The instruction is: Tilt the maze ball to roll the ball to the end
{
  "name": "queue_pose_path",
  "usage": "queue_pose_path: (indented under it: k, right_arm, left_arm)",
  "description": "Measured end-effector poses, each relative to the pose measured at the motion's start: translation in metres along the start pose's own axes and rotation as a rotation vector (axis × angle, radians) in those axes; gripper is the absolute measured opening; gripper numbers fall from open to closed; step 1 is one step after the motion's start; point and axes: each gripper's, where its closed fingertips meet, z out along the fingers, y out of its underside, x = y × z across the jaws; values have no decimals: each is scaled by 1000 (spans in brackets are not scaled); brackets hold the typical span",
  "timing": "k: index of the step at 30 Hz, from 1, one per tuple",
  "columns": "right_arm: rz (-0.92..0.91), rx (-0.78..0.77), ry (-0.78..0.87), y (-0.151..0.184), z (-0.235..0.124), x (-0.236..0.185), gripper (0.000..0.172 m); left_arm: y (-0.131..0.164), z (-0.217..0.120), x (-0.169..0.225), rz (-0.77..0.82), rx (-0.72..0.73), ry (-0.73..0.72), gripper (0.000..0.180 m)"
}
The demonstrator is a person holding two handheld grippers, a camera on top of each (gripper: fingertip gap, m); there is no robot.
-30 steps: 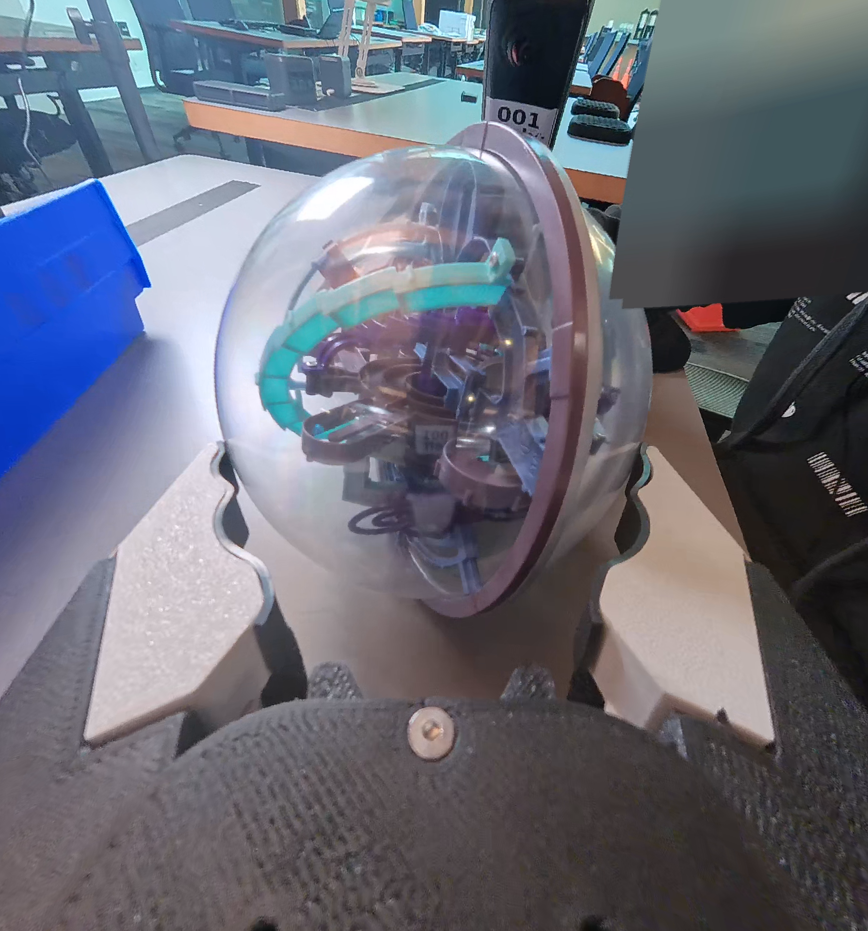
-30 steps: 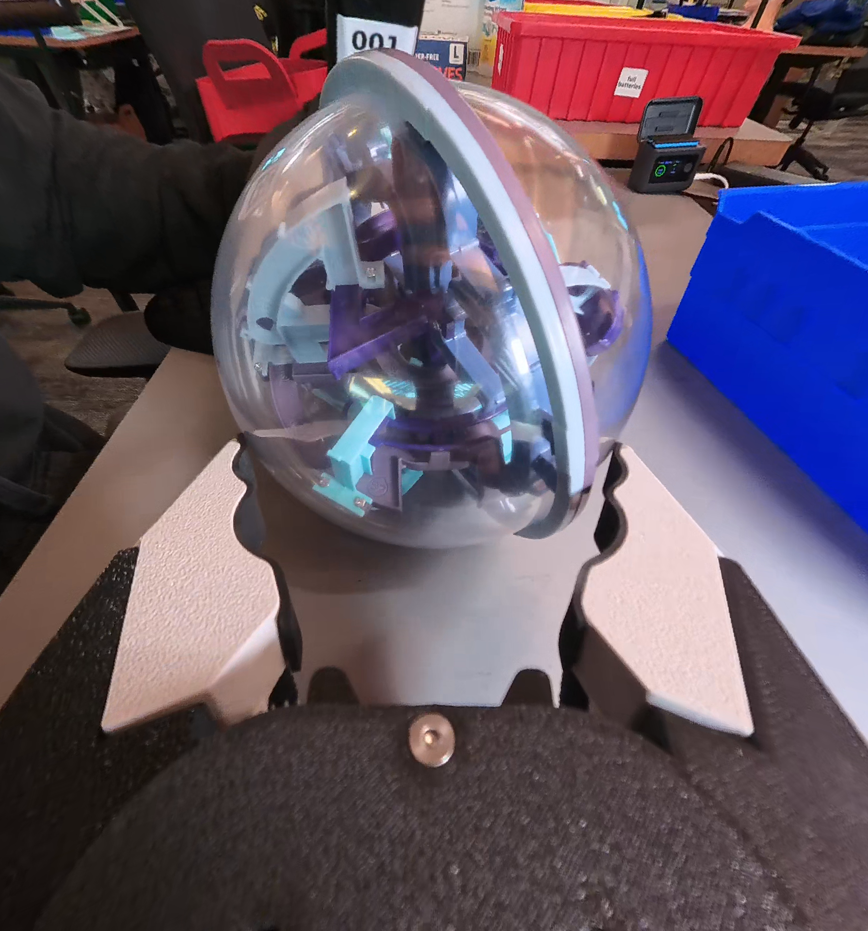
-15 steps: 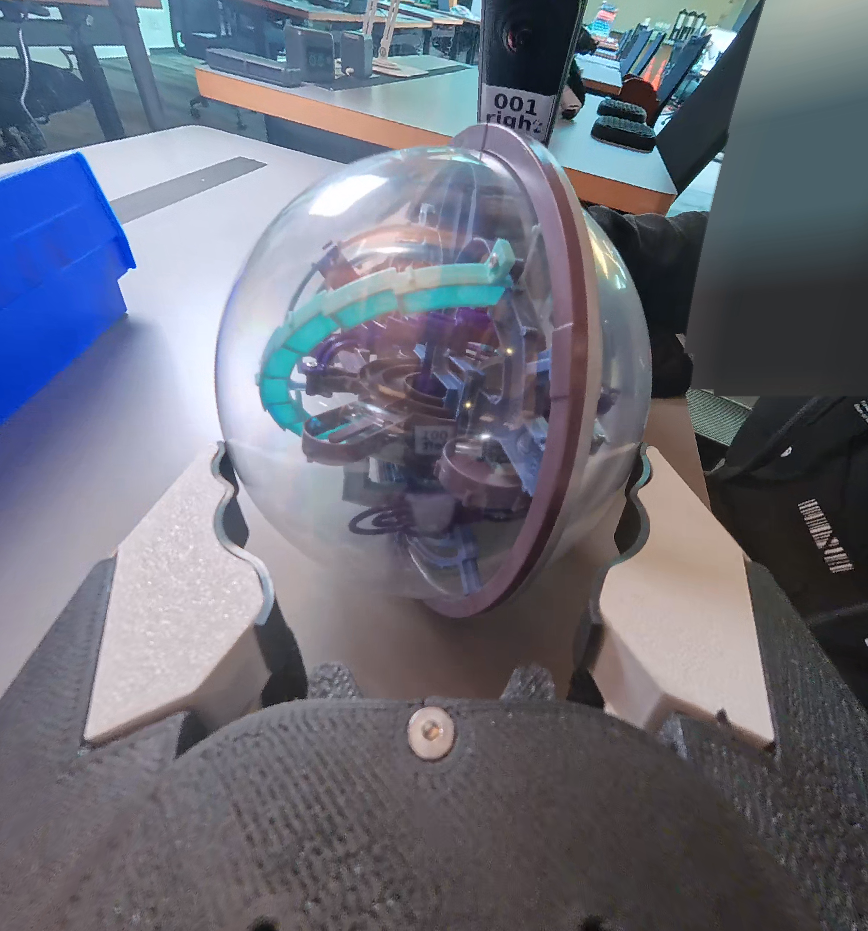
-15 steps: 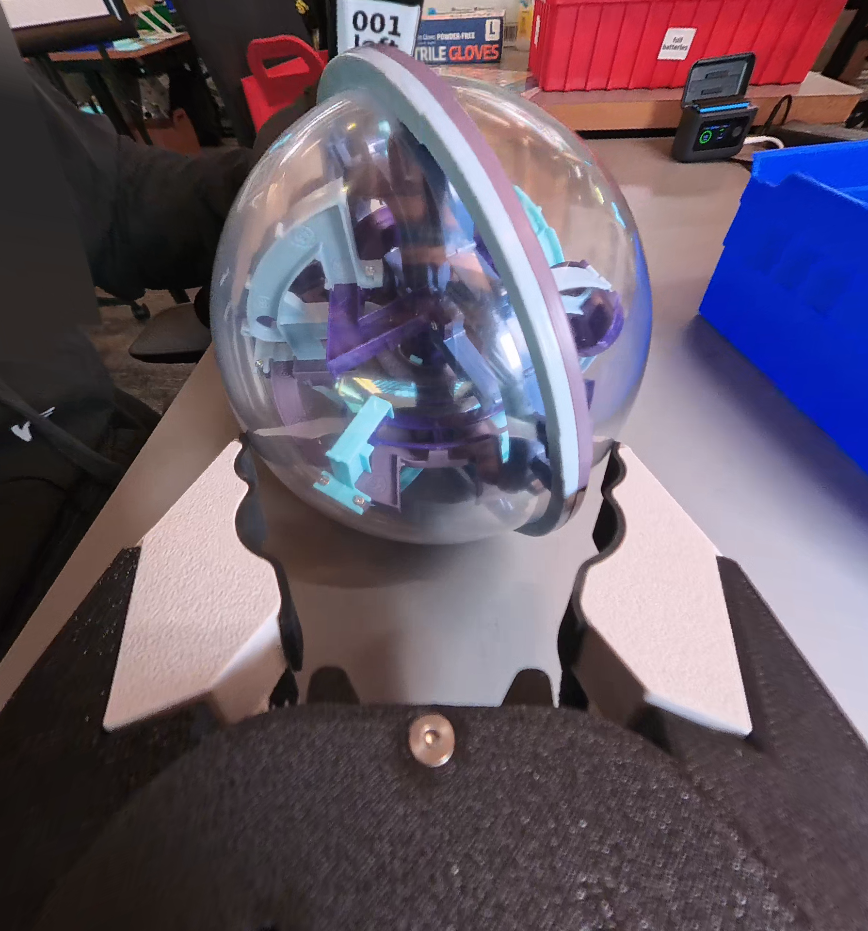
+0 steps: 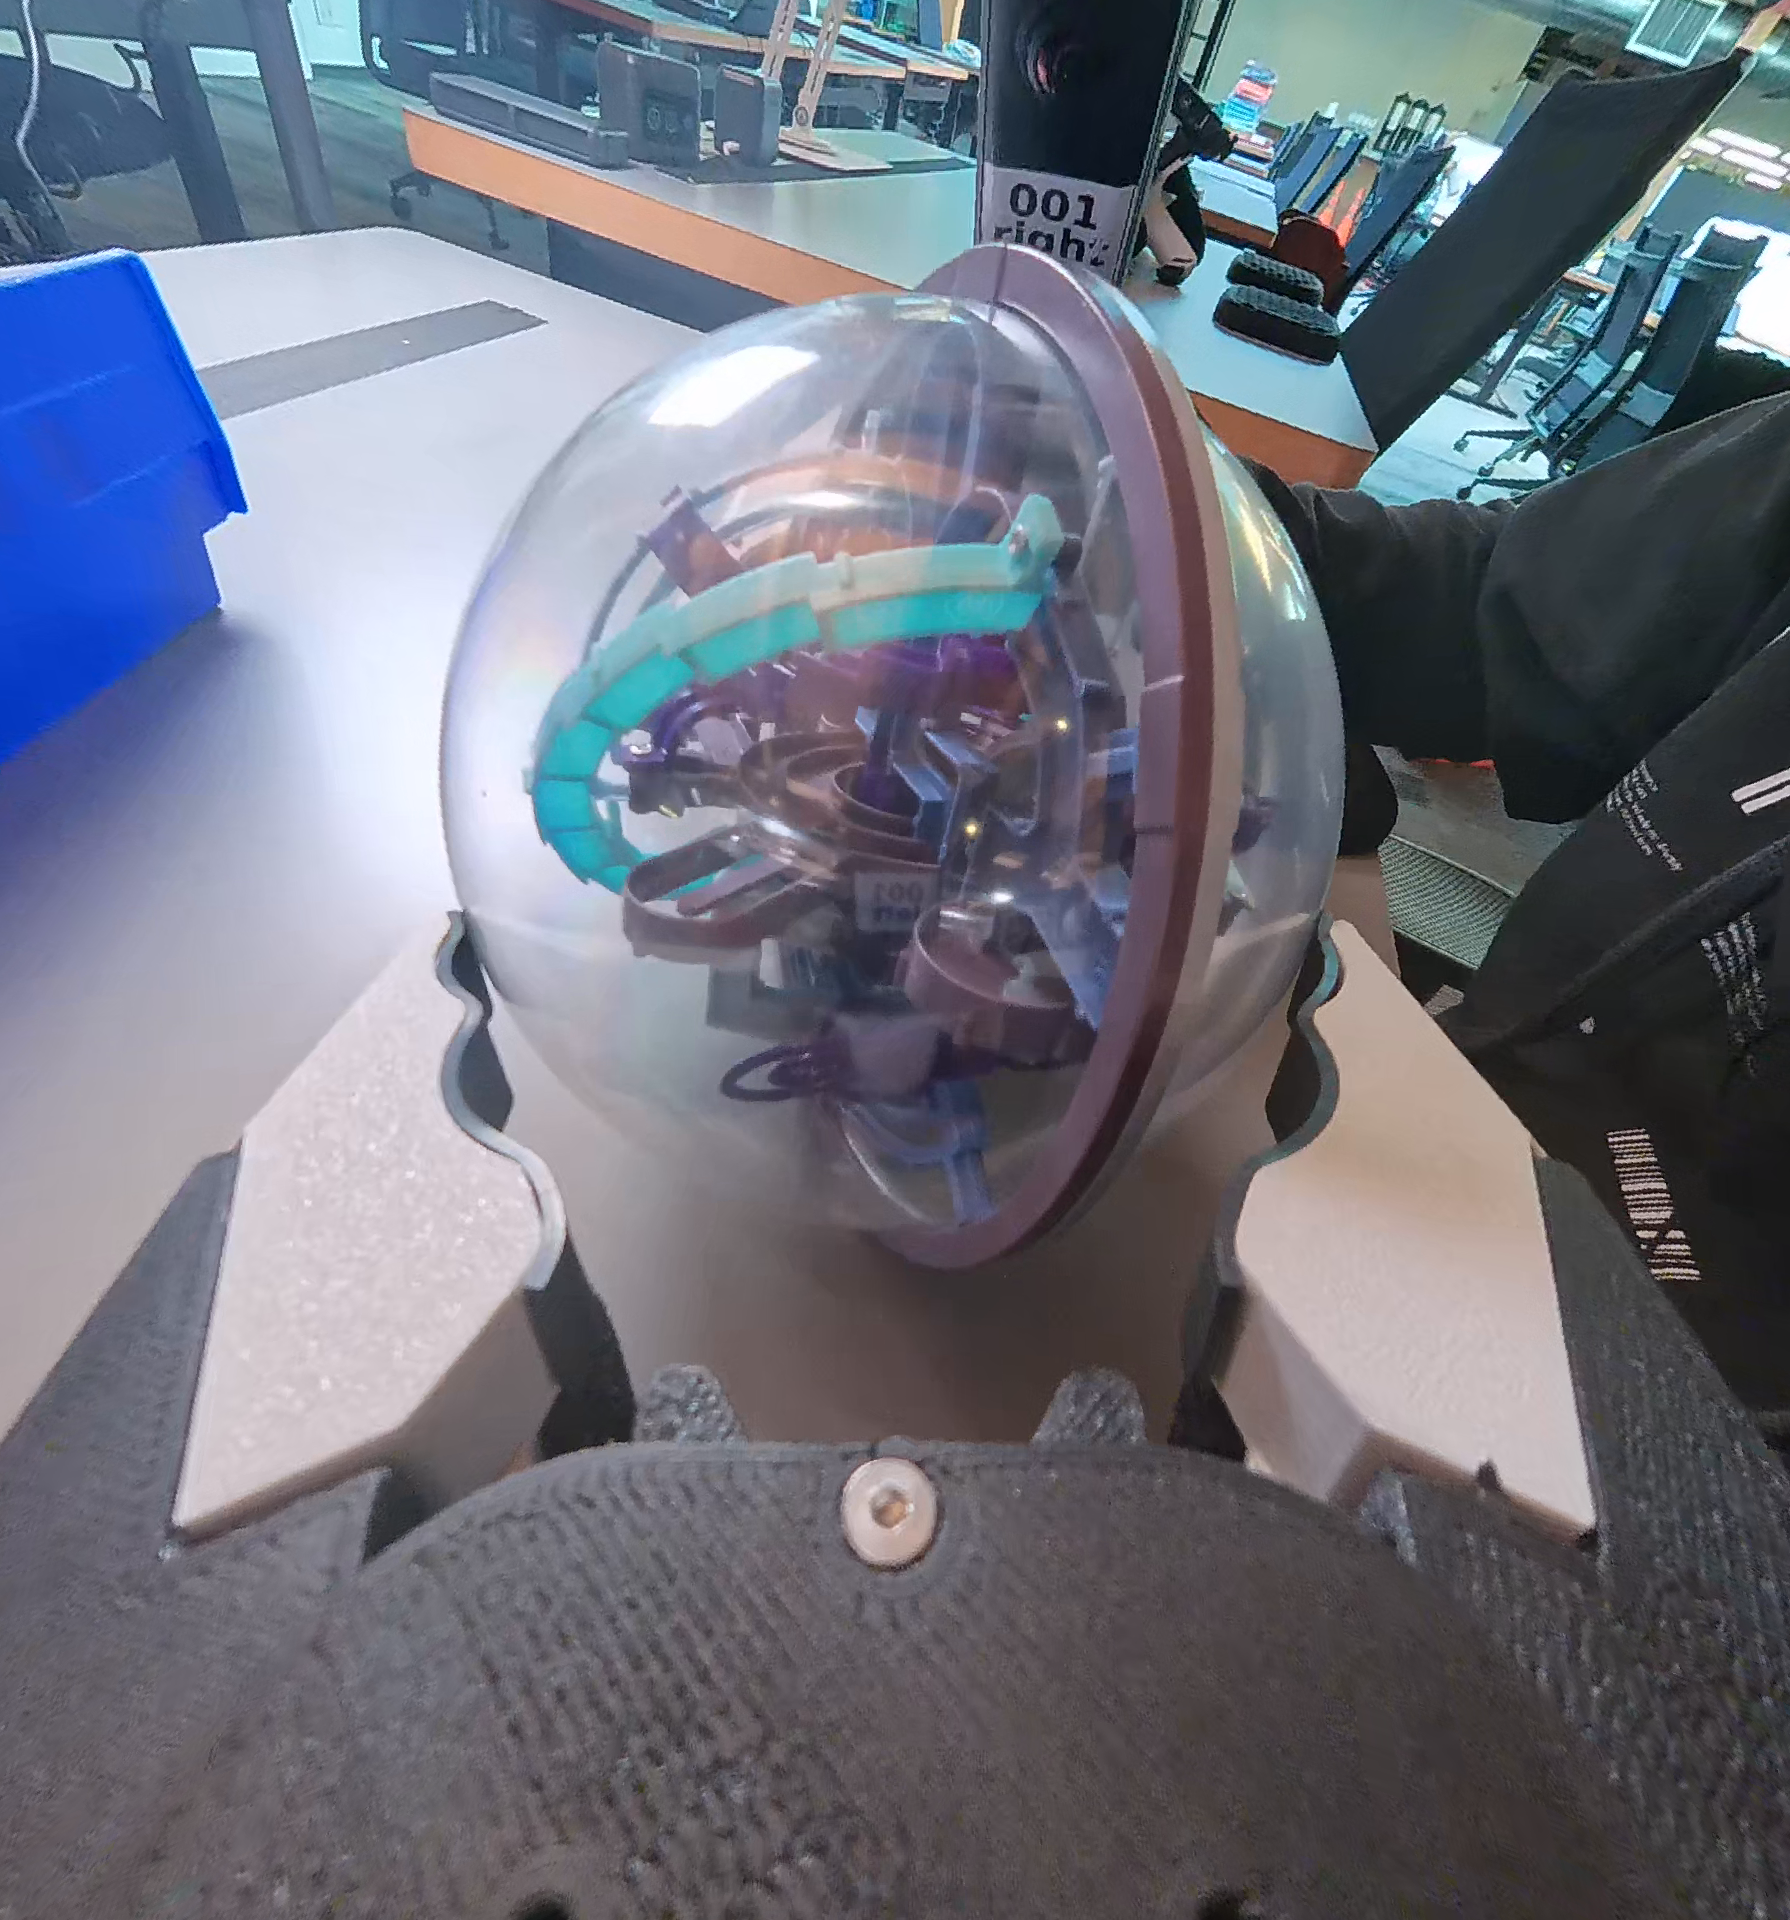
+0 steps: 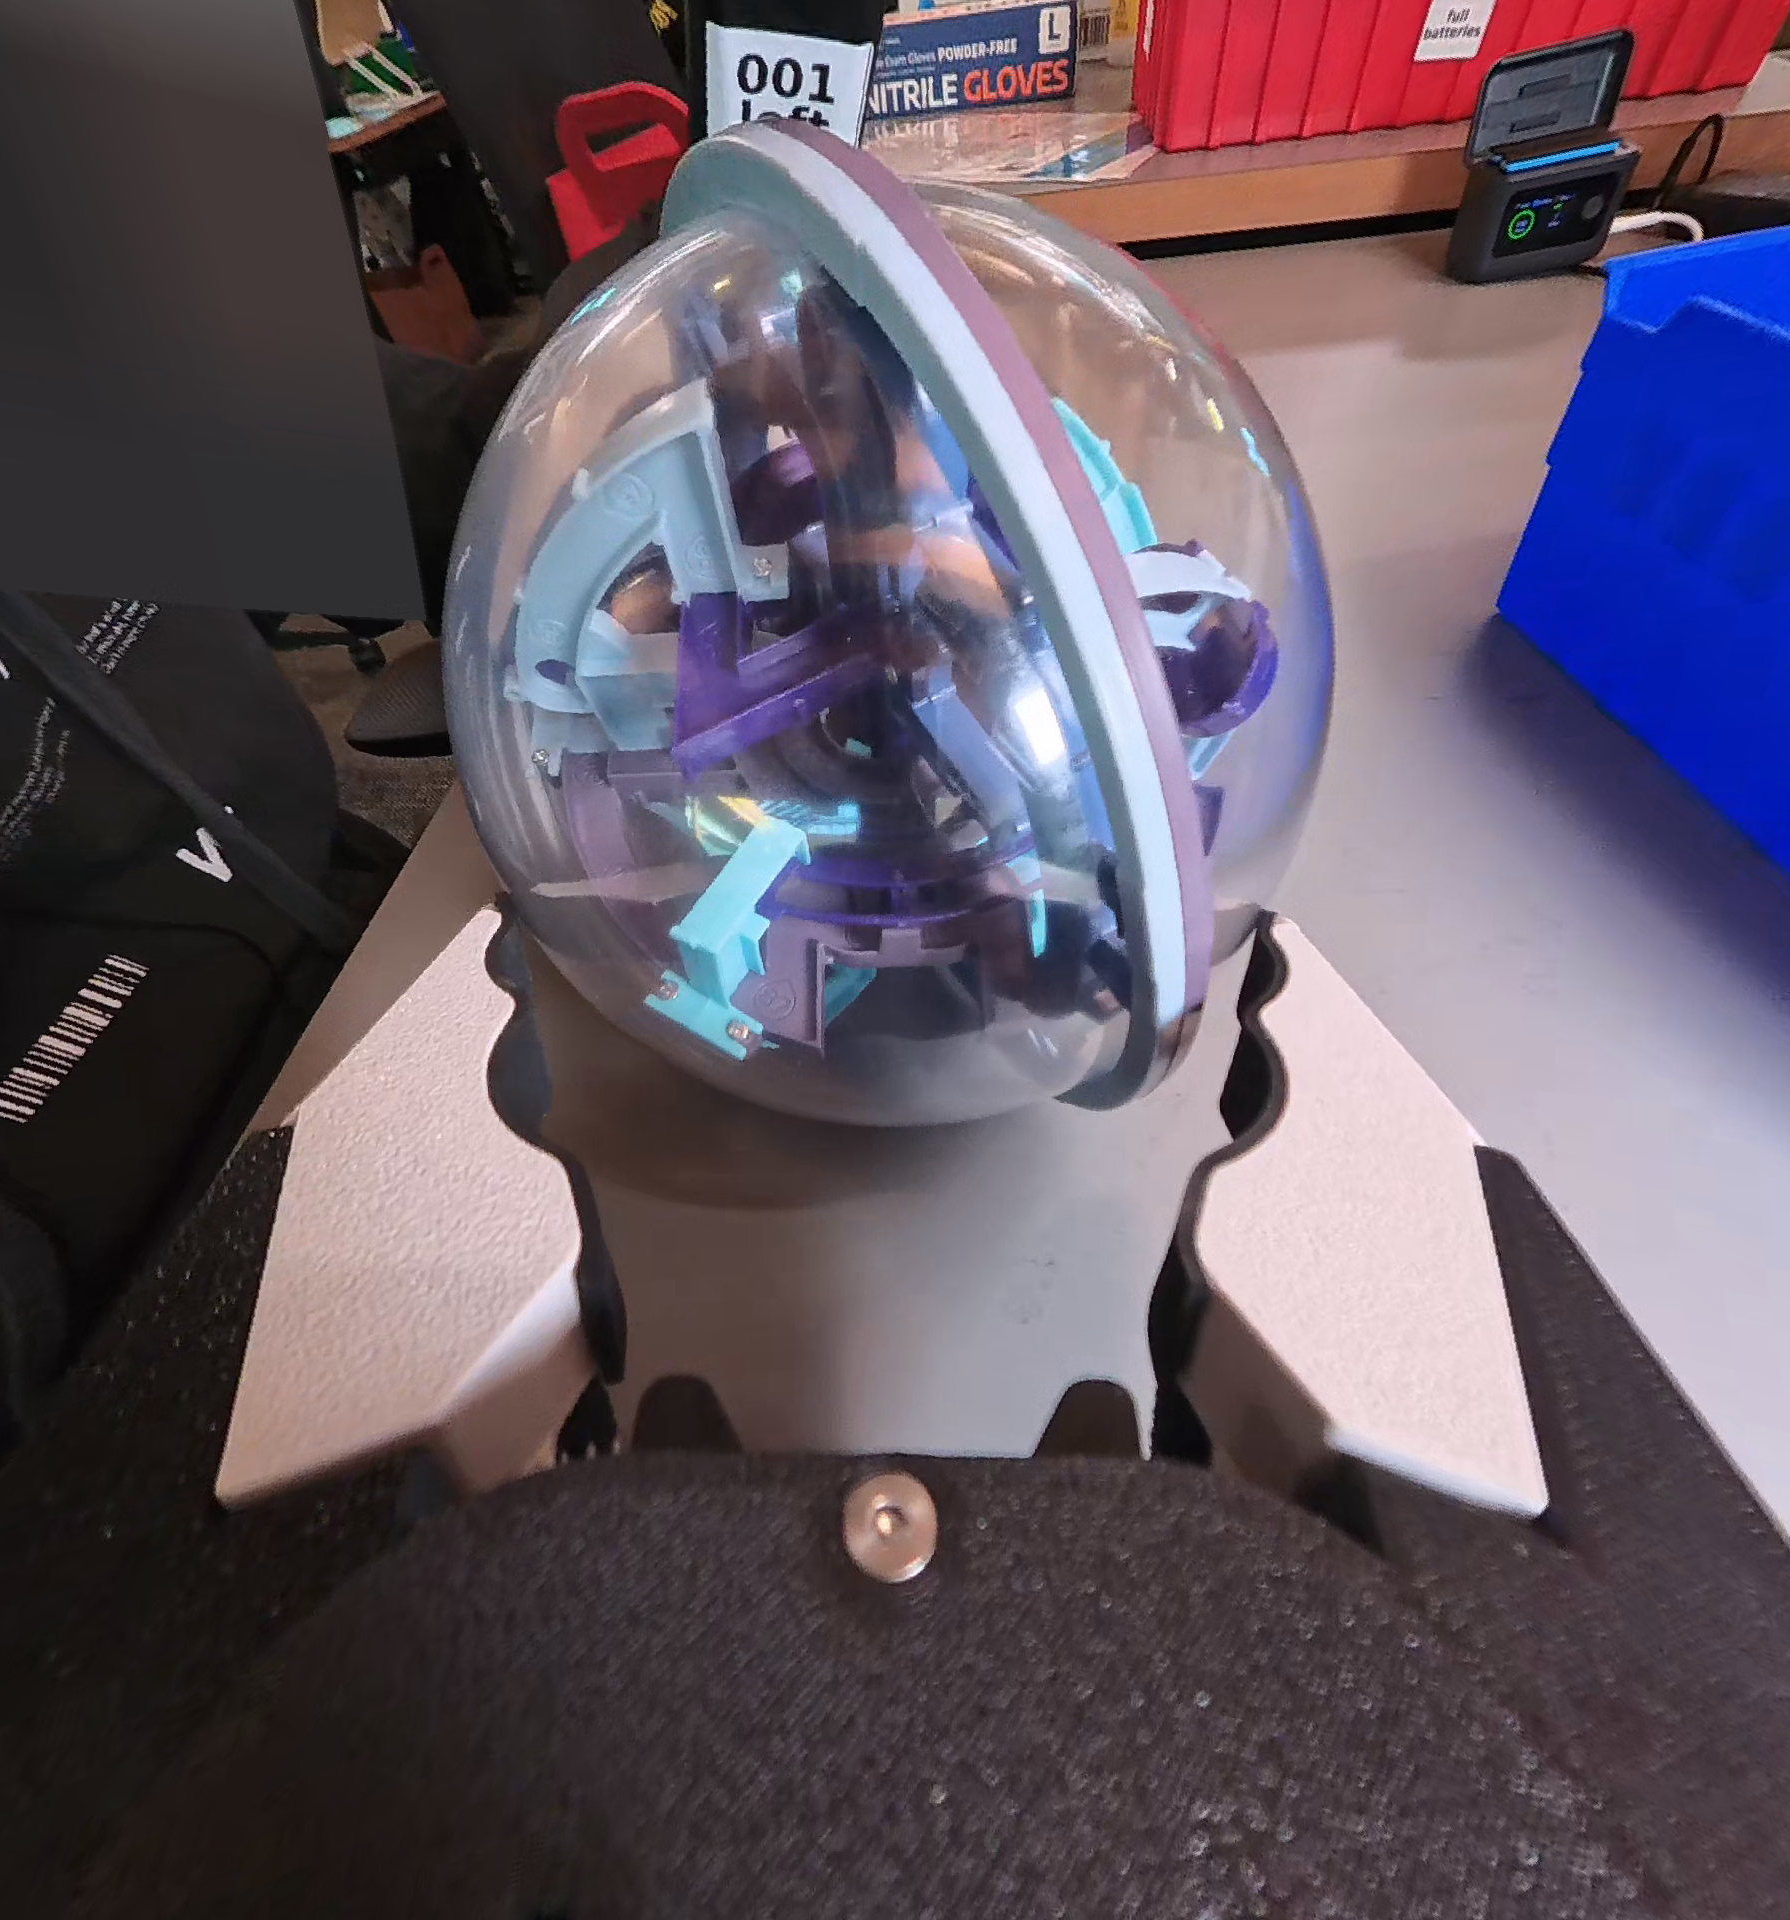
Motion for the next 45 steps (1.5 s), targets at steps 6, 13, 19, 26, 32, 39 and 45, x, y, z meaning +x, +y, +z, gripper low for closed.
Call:
queue_pose_path:
  k: [6, 13, 19, 26, 32, 39, 45]
  right_arm:
    - [-17, 4, 17, -5, 0, -1, 131]
    - [-60, 8, 44, -11, -5, -4, 131]
    - [-130, -11, 85, -8, -6, -4, 132]
    - [-179, -17, 132, -9, -6, -2, 132]
    - [-184, -10, 145, -11, -6, -2, 132]
    - [-201, -7, 164, -15, -7, -4, 133]
    - [-218, -11, 172, -17, -5, -6, 132]
  left_arm:
    - [4, -1, 0, -4, -7, 22, 148]
    - [8, 1, 4, 9, -32, 45, 148]
    - [9, 4, 3, 95, -53, 20, 149]
    - [10, 5, -1, 178, -73, 8, 148]
    - [11, 4, -2, 184, -67, 20, 148]
    - [16, 4, -3, 193, -100, 35, 148]
    - [6, -6, -2, 226, -99, -13, 153]
